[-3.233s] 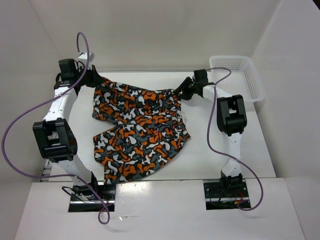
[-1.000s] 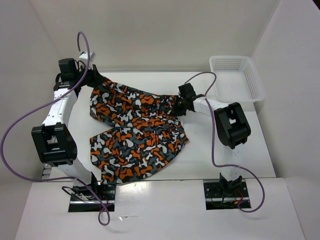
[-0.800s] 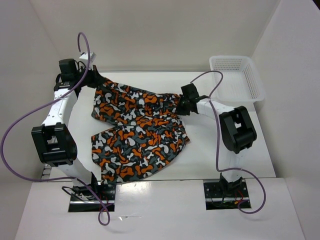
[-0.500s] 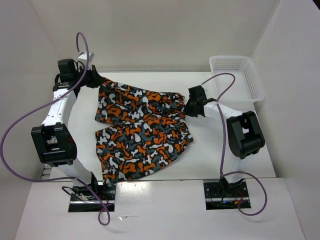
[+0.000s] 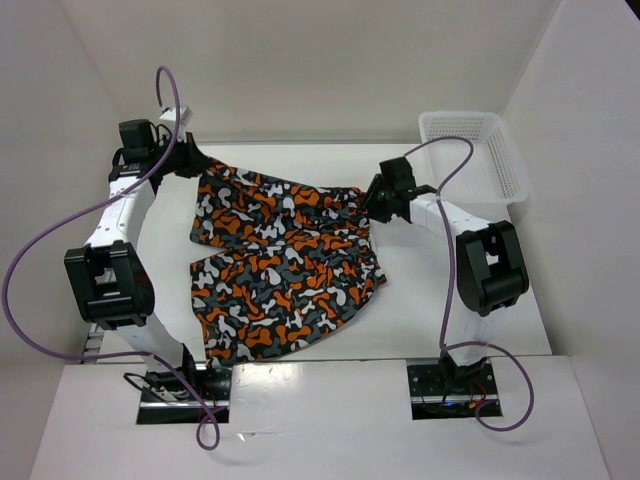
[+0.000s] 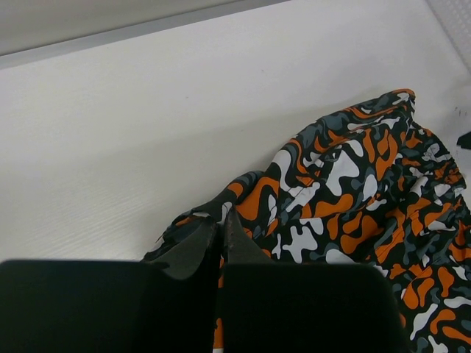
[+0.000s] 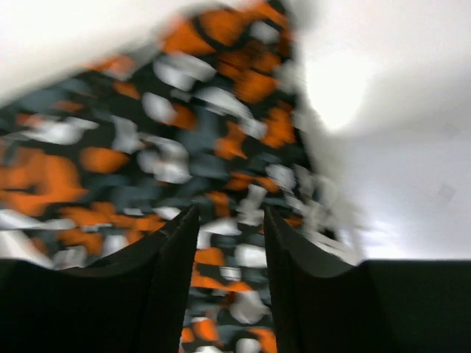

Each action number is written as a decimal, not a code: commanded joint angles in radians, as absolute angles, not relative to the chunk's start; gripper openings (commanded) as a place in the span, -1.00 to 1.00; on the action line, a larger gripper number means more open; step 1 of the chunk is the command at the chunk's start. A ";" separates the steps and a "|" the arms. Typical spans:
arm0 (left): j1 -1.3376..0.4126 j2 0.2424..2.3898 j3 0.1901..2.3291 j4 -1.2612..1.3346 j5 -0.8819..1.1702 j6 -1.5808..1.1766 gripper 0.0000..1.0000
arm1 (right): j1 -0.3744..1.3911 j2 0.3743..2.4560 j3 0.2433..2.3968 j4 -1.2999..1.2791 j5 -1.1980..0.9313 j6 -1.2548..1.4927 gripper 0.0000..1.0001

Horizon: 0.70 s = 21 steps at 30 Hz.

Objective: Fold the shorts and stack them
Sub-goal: Fold the shorts

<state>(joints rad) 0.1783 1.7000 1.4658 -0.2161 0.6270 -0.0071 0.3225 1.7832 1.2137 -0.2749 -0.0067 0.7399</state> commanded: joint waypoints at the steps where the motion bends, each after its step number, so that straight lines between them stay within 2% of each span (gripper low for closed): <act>1: 0.172 1.700 1.496 -0.186 0.661 0.000 -1.00 | 0.261 1.837 1.310 -0.212 -0.164 0.805 -0.06; 2: 0.172 1.700 1.505 -0.196 0.661 0.000 -1.00 | 0.250 1.854 1.324 -0.178 -0.196 0.824 0.02; 3: 0.172 1.691 1.505 -0.196 0.661 0.000 -1.00 | 0.238 1.871 1.334 -0.158 -0.251 0.843 0.22; 5: 0.172 1.690 1.514 -0.205 0.661 0.000 -1.00 | 0.218 1.926 1.353 -0.135 -0.287 0.882 0.40; 14: 0.172 1.690 1.514 -0.206 0.661 0.000 -1.00 | 0.173 2.094 1.443 -0.054 -0.432 0.980 0.45; 21: 0.172 1.681 1.523 -0.206 0.661 0.000 -1.00 | 0.143 2.097 1.473 -0.043 -0.451 0.991 0.45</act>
<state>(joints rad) 0.1749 1.7000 1.4803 -0.2321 0.6300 -0.0071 0.1635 2.1136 1.4166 -0.1066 -0.4194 0.9718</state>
